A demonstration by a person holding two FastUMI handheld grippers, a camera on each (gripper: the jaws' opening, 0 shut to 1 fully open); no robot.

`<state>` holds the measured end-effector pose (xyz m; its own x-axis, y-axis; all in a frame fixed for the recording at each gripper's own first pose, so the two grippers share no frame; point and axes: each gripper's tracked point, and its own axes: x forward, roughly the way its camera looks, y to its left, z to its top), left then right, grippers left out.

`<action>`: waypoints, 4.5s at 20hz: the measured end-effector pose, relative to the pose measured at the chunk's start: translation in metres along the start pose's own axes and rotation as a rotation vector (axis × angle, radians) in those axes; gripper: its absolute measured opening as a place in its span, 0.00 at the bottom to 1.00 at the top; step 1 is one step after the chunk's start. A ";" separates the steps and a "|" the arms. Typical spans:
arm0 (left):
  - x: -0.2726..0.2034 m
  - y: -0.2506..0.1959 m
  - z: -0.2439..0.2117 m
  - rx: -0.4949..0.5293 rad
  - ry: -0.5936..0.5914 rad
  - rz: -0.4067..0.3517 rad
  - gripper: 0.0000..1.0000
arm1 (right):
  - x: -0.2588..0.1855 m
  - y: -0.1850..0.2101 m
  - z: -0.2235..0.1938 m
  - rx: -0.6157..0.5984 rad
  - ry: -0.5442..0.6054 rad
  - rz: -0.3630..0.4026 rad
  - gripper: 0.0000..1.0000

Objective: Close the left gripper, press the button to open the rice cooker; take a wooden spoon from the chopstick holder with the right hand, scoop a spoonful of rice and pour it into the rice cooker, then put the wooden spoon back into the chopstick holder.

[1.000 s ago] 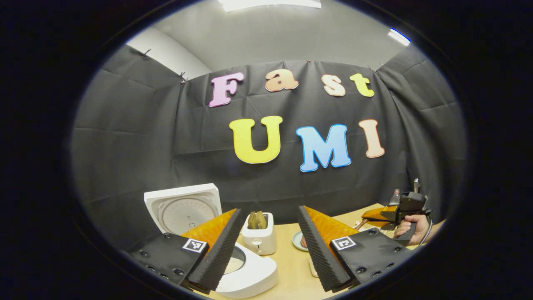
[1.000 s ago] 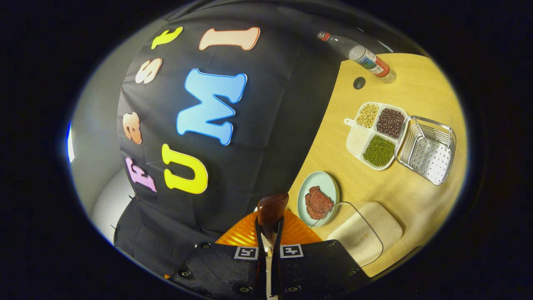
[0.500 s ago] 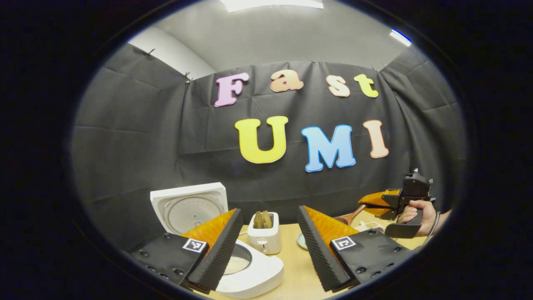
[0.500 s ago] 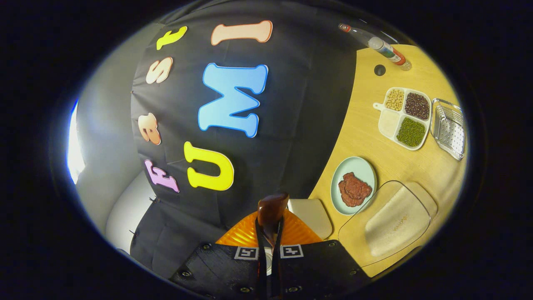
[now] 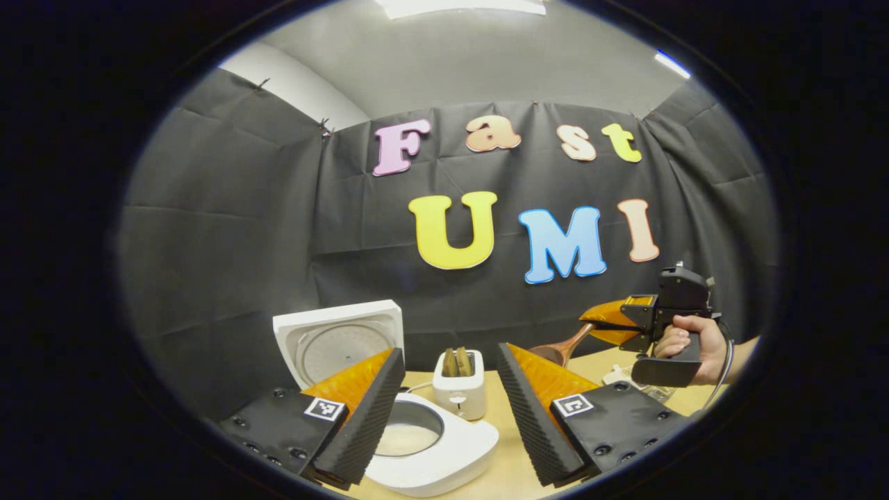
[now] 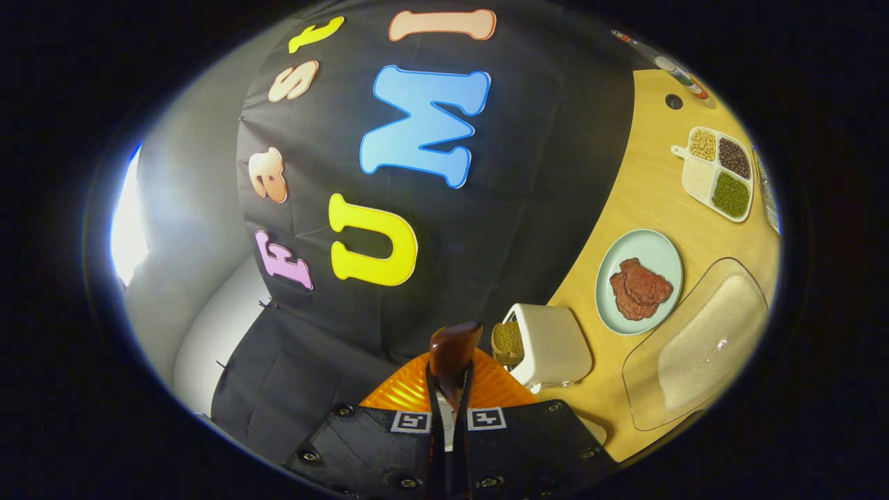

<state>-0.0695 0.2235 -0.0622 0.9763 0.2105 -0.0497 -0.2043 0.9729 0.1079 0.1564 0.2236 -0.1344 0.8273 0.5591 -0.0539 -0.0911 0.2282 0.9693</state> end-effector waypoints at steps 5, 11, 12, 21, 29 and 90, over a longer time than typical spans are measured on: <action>0.000 0.021 -0.005 -0.001 0.010 0.021 0.97 | 0.020 0.012 -0.024 -0.017 0.039 0.011 0.04; 0.007 0.042 -0.009 -0.001 0.009 0.047 0.97 | 0.045 0.017 -0.058 -0.031 0.093 0.008 0.05; 0.006 0.046 -0.009 -0.001 0.011 0.050 0.97 | 0.049 0.017 -0.064 -0.031 0.105 0.009 0.05; -0.001 0.081 -0.021 -0.008 0.023 0.117 0.97 | 0.092 0.018 -0.120 -0.117 0.210 -0.005 0.05; -0.013 0.104 -0.029 -0.022 0.037 0.170 0.97 | 0.122 0.011 -0.165 -0.251 0.288 -0.027 0.05; 0.018 -0.054 0.001 -0.105 0.014 -0.097 0.91 | -0.063 0.051 0.019 -0.361 0.087 0.071 0.05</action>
<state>-0.0406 0.1747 -0.0676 0.9909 0.1156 -0.0684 -0.1160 0.9932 -0.0020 0.1101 0.1849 -0.0773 0.7630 0.6459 -0.0244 -0.3493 0.4438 0.8253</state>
